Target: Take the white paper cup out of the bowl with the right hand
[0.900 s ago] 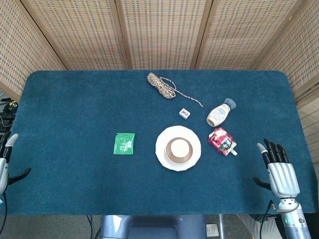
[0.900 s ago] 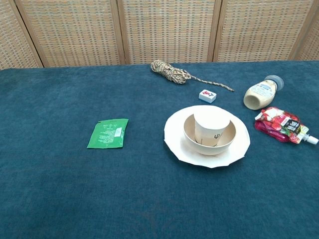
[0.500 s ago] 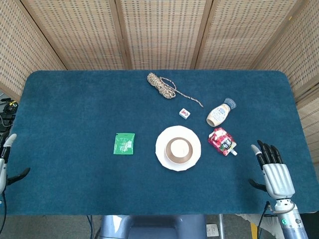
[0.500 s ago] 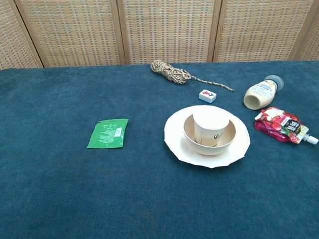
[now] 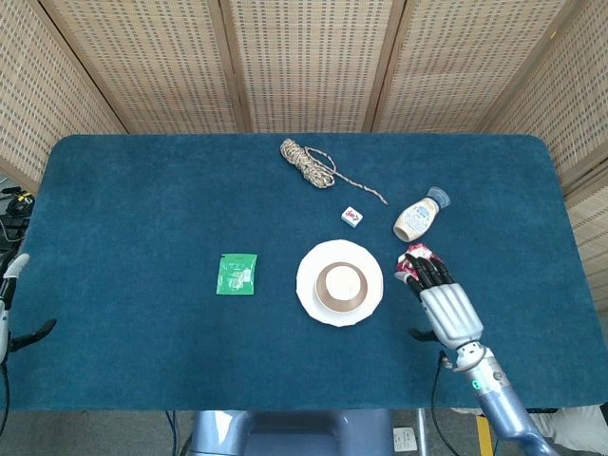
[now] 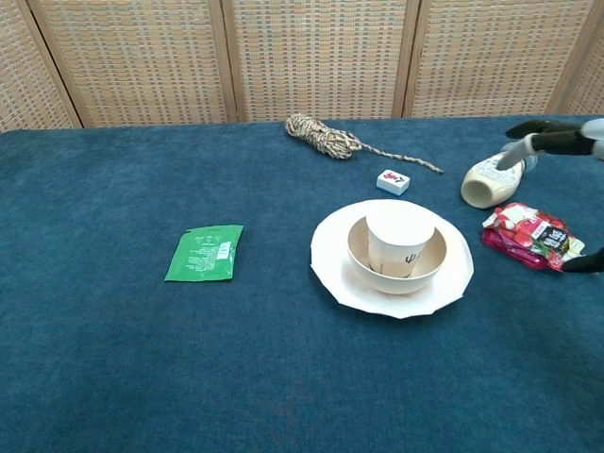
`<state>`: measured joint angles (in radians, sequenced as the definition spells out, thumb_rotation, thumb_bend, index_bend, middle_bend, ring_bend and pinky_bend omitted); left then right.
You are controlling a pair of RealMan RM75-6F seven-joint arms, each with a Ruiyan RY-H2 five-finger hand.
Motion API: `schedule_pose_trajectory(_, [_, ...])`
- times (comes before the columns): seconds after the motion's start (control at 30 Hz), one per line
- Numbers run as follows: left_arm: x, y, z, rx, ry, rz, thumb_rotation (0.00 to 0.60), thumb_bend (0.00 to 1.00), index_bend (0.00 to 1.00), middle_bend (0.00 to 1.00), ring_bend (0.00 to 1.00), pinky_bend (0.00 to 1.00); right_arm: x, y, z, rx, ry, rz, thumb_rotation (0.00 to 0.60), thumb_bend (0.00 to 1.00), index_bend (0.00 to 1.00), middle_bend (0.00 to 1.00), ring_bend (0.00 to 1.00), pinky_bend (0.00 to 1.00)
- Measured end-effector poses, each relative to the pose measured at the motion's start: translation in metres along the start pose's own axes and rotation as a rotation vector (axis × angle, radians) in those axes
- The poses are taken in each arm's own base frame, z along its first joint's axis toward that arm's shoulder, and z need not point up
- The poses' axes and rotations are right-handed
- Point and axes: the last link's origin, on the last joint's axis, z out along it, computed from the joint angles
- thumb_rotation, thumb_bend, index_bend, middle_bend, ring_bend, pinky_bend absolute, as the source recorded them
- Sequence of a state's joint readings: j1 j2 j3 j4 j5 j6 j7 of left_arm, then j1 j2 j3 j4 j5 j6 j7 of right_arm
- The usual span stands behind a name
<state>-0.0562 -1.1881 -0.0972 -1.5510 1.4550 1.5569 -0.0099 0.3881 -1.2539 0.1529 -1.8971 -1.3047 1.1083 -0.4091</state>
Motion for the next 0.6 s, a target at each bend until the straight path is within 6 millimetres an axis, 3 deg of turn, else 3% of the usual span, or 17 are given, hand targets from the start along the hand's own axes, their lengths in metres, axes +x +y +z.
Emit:
schedule_pose_trajectory(0.3, [-0.001, -0.002, 0.002, 0.004, -0.012, -0.008, 0.600, 0.00, 0.00, 0.00, 0.00, 0.00, -0.007, -0.046, 0.043, 0.018, -0.066, -0.006, 0.600, 0.32, 0.23, 0.00, 0.00, 0.04])
schedule_pose_trajectory(0.6, [-0.003, -0.001, 0.003, 0.002, -0.022, -0.006, 0.600, 0.00, 0.00, 0.00, 0.00, 0.00, -0.015, -0.069, 0.068, 0.031, -0.102, -0.015, 0.600, 0.32, 0.25, 0.00, 0.00, 0.06])
